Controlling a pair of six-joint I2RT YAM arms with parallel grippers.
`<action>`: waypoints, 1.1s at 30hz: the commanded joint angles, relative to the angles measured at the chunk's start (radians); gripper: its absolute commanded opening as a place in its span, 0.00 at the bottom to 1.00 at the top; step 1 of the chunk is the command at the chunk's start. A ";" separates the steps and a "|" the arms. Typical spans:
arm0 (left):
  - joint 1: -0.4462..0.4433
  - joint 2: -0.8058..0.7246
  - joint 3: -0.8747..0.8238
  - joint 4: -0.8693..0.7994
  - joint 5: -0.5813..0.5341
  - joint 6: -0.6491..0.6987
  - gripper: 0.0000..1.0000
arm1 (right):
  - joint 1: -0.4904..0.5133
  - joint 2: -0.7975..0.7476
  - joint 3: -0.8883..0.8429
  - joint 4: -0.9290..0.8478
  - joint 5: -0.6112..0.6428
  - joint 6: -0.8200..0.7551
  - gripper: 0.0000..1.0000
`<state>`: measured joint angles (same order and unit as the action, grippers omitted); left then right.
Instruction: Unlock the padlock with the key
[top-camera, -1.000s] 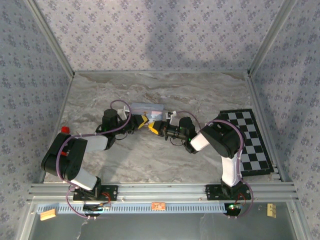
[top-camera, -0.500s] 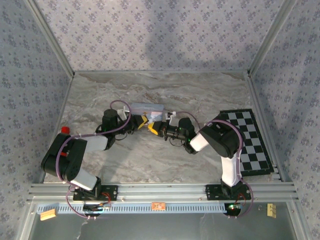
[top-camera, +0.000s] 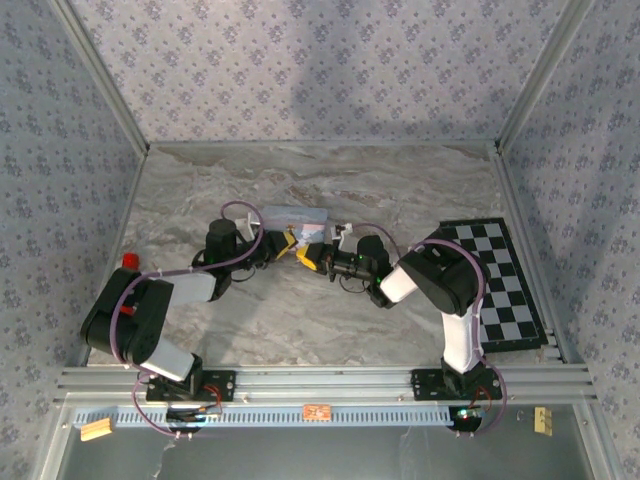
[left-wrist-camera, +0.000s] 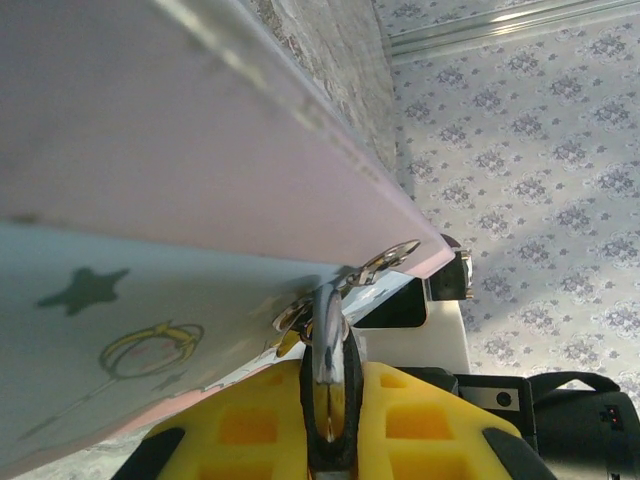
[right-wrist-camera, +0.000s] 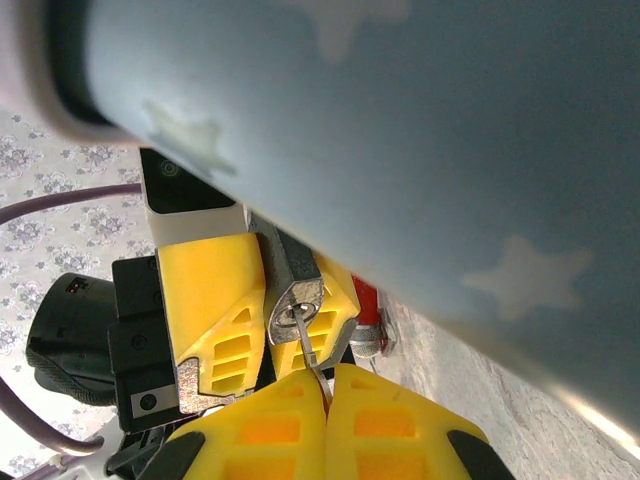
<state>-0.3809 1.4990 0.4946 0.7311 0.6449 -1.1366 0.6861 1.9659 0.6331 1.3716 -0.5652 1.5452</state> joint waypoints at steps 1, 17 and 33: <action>-0.058 -0.029 0.022 -0.048 0.128 0.054 0.00 | -0.019 0.017 0.030 0.023 0.061 0.000 0.00; -0.076 -0.026 0.040 -0.090 0.128 0.090 0.00 | -0.023 -0.010 0.045 0.023 0.060 -0.026 0.00; -0.082 -0.027 0.053 -0.095 0.124 0.086 0.00 | -0.030 -0.018 0.045 0.024 0.059 -0.038 0.00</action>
<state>-0.4007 1.4921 0.5301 0.6609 0.6155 -1.0809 0.6716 1.9671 0.6331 1.3659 -0.5743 1.5036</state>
